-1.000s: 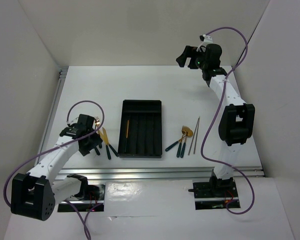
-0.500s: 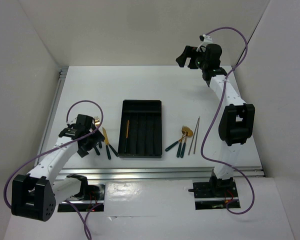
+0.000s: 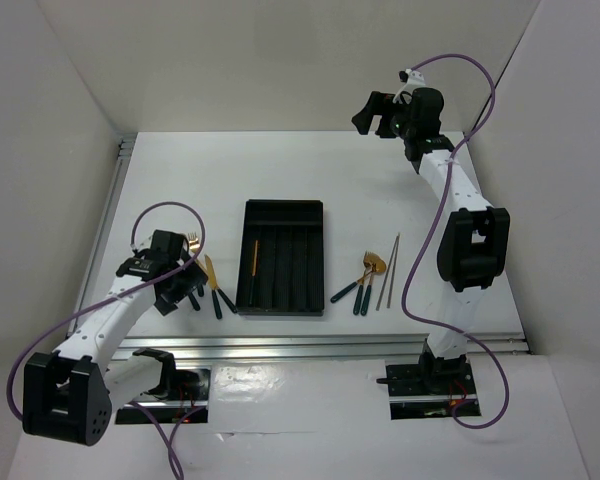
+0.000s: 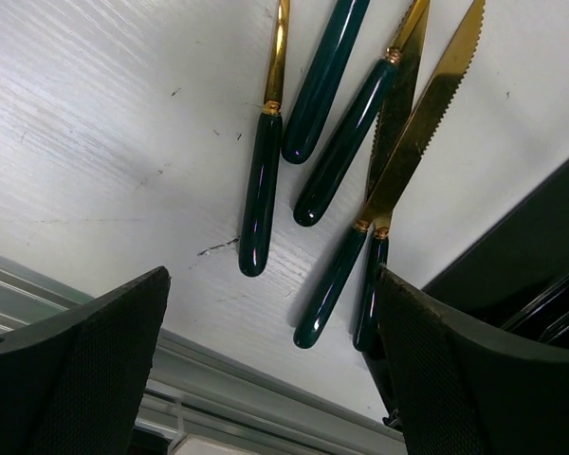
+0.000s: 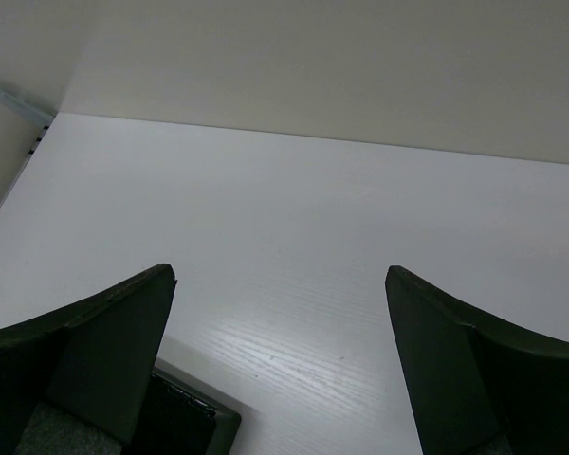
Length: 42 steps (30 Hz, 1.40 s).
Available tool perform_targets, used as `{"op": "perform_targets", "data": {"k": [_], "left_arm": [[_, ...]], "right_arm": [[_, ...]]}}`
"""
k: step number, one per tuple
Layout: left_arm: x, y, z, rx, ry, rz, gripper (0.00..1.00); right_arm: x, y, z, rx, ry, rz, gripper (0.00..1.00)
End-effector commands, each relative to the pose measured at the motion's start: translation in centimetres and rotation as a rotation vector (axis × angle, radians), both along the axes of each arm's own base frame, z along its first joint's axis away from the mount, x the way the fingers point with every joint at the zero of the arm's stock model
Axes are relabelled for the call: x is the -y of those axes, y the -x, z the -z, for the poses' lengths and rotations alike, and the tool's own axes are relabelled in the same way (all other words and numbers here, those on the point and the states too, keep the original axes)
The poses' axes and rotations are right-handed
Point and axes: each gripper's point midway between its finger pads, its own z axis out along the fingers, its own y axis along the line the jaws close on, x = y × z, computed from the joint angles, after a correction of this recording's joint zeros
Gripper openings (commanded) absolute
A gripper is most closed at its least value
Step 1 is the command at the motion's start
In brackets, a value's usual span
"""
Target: Sort the eating utensils into containers
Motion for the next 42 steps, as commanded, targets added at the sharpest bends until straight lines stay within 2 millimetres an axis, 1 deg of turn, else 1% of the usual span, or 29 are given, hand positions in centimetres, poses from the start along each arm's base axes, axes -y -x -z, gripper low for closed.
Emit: {"op": "perform_targets", "data": {"k": [1,6,9,18,22,23,27,30,32,33,36,39,41,42], "left_arm": [[-0.1,0.8,0.6,-0.036,-0.001,0.000,0.93],[0.1,0.7,0.7,-0.037,0.011,-0.005,0.92],[-0.4,0.8,0.6,-0.035,0.000,-0.019,0.99],[-0.4,0.7,0.4,-0.027,0.010,-0.024,0.99],[-0.4,0.8,0.6,-0.027,0.010,-0.024,0.95],[-0.4,0.8,0.6,-0.027,0.010,-0.024,0.92],[-0.2,0.8,0.6,-0.029,0.015,-0.012,0.86],[-0.1,0.6,0.4,-0.012,0.025,-0.009,0.85],[-0.1,0.6,0.7,-0.025,0.024,-0.009,0.85],[-0.1,1.0,1.1,-0.045,0.021,-0.009,0.85],[-0.1,1.1,1.5,-0.067,0.019,-0.009,0.85],[-0.3,1.4,2.3,-0.106,0.006,-0.027,0.82],[-0.6,1.3,2.3,-0.105,-0.005,-0.032,0.81],[-0.8,1.3,2.3,-0.102,-0.013,-0.046,0.80]], "right_arm": [[0.3,0.5,-3.8,0.088,-0.010,0.001,1.00],[0.3,0.7,-3.9,0.088,-0.010,0.001,1.00],[0.5,0.6,-3.9,0.089,-0.008,0.010,1.00],[0.5,0.6,-3.9,0.089,-0.008,0.010,1.00],[0.5,0.6,-3.9,0.089,-0.008,0.010,1.00],[0.5,0.6,-3.9,0.089,-0.008,0.010,1.00],[0.5,0.6,-3.9,0.089,-0.008,0.010,1.00],[0.5,0.6,-3.9,0.089,-0.008,0.010,1.00],[0.5,0.6,-3.9,0.089,-0.008,0.010,1.00],[0.3,0.7,-3.9,0.088,-0.010,0.001,1.00],[0.3,0.3,-3.8,0.084,-0.010,0.001,1.00],[0.4,0.2,-3.8,0.084,-0.008,0.010,1.00],[0.5,0.5,-3.8,0.084,-0.008,0.010,1.00],[0.5,0.5,-3.3,0.073,-0.007,0.010,1.00]]}}
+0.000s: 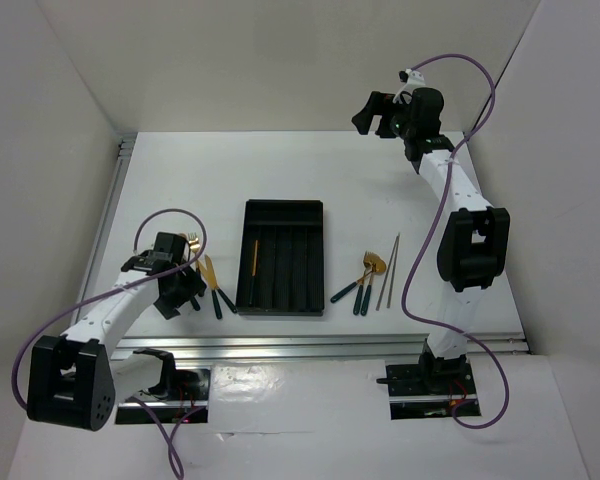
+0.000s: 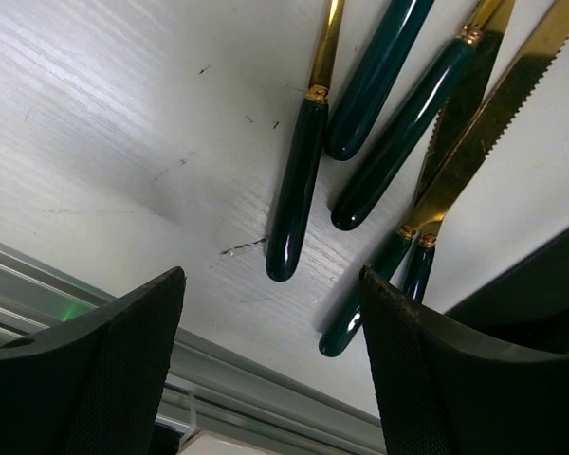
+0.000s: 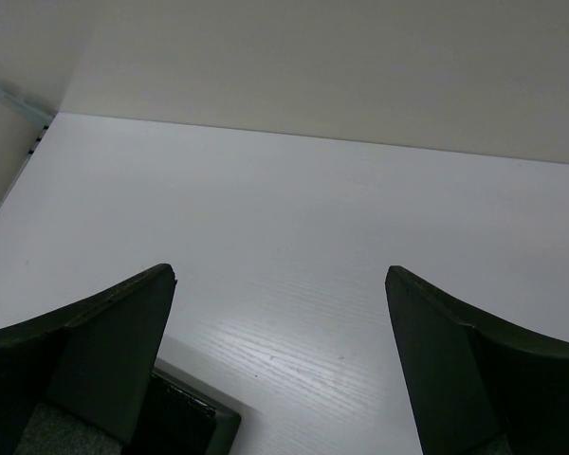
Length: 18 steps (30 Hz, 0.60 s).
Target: Sort the eating utensils into containers
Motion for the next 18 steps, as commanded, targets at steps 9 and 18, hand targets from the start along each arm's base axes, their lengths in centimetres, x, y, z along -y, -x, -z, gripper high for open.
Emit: {"op": "perform_targets", "data": {"k": [9,18], "left_arm": [[-2.0,0.0,0.1,0.031,-0.033,-0.099,0.72],[-1.8,0.0,1.8,-0.042,-0.018,-0.079,0.67]], "right_arm": [[0.5,0.6,-4.1,0.094,-0.009,0.010,1.00],[0.7,0.5,-3.7,0.085,-0.005,0.028,1.00]]}}
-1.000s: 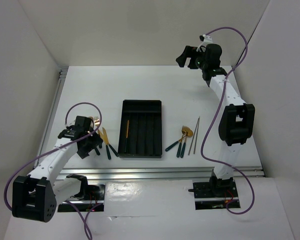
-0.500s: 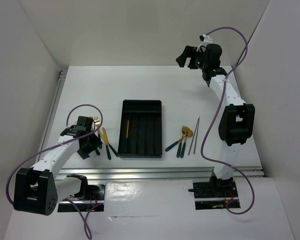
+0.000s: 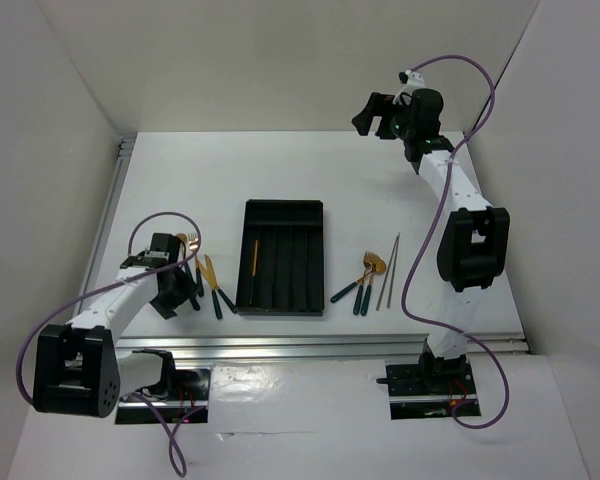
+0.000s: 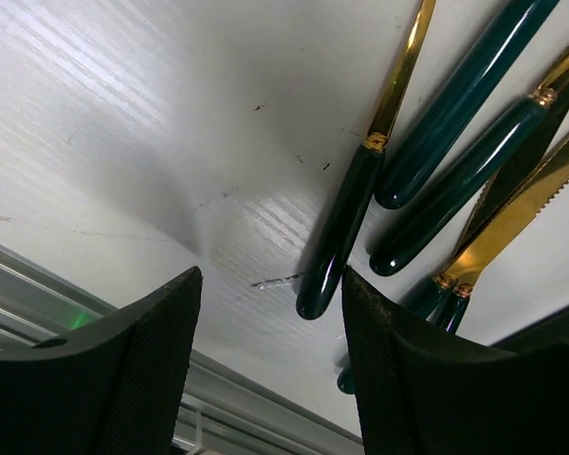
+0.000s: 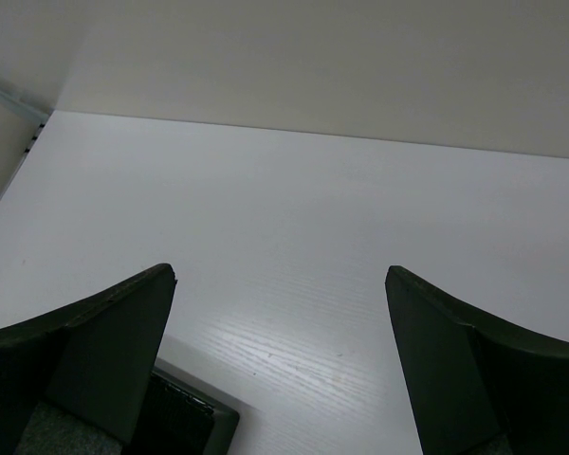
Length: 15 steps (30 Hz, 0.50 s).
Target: Sort the eating utensils into containers
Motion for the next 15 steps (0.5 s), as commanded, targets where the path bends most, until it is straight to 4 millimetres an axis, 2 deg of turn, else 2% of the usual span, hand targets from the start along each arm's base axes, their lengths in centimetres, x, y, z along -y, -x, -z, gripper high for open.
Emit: {"op": "perform_targets", "data": {"k": [1,9,15], "left_arm": [[0.2,-0.3,0.5,0.001,0.016,-0.004,0.67],[0.3,-0.4,0.9,-0.013,0.018,0.025,0.64],[0.3,-0.6,1.3,-0.042,0.017,0.025,0.59]], "right_arm": [[0.7,0.5,-4.0,0.091,-0.006,0.024,1.00],[0.7,0.5,-4.4,0.100,-0.007,0.024,1.00],[1.0,0.2,-3.7,0.082,-0.001,0.045,1.00]]}}
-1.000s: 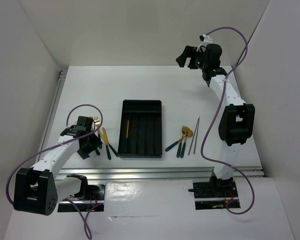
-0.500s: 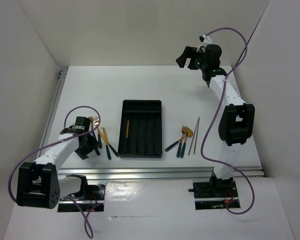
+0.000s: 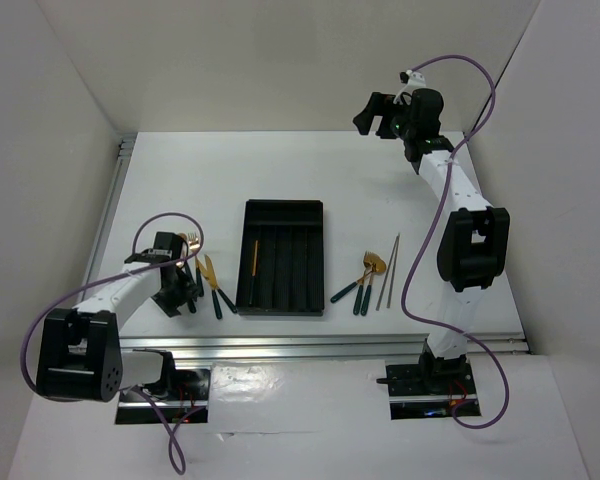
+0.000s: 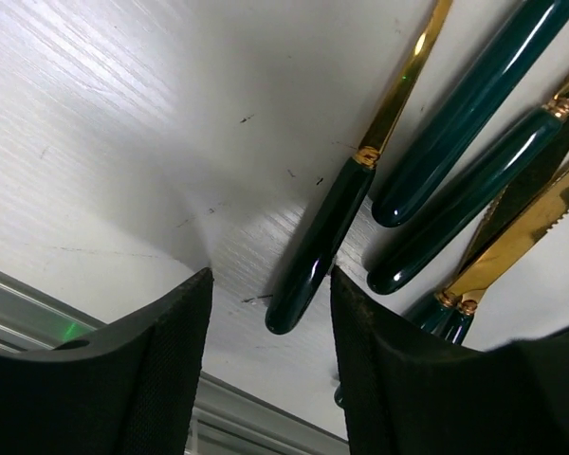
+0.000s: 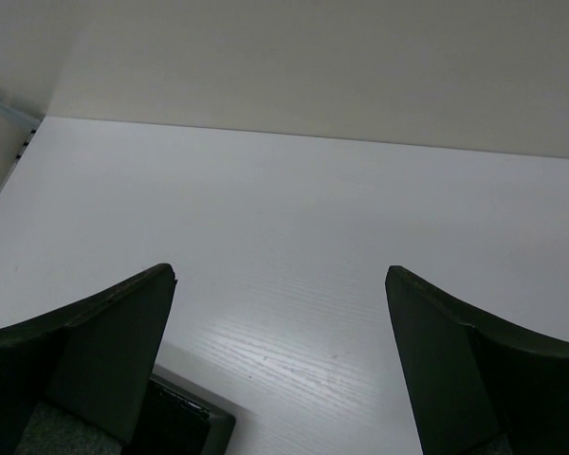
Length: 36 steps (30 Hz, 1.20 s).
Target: Sort the eating utensils into containers
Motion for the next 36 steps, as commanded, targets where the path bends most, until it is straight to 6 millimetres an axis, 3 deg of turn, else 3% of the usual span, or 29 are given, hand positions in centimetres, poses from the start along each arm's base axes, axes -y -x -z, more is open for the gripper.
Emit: {"op": "perform_targets", "data": {"k": [1,4,8,12,13,21,27,33,36], "left_arm": [[-0.1,-0.2,0.2,-0.016,0.002,0.013,0.58],[-0.1,0.1,0.7,-0.042,0.001,0.013,0.54],[0.1,0.0,0.9,-0.057,0.008,0.023,0.40],[0.1,0.2,1.2,-0.076,0.007,0.023,0.11],[0.1,0.2,1.2,-0.076,0.007,0.023,0.00],[0.1,-0.2,-1.1,-0.016,0.009,0.024,0.00],[1.0,-2.1,-5.4,0.136,0.050,0.090,0.00],[2.9,-3.2,-10.1,0.239,0.030,0.263,0.00],[5.0,-4.1,-11.8,0.300,0.065,0.390,0.00]], "right_arm": [[0.7,0.3,-3.7,0.082,-0.005,0.026,1.00],[0.7,0.3,-3.7,0.082,-0.005,0.026,1.00],[1.2,0.2,-3.7,0.082,-0.004,0.035,1.00],[1.2,0.2,-3.7,0.082,-0.004,0.035,1.00],[1.2,0.2,-3.7,0.082,-0.004,0.035,1.00],[1.2,0.2,-3.7,0.082,-0.004,0.035,1.00],[1.2,0.2,-3.7,0.082,-0.004,0.035,1.00],[1.3,0.4,-4.2,0.091,-0.005,0.035,1.00],[1.3,0.7,-4.4,0.092,-0.005,0.035,1.00]]}}
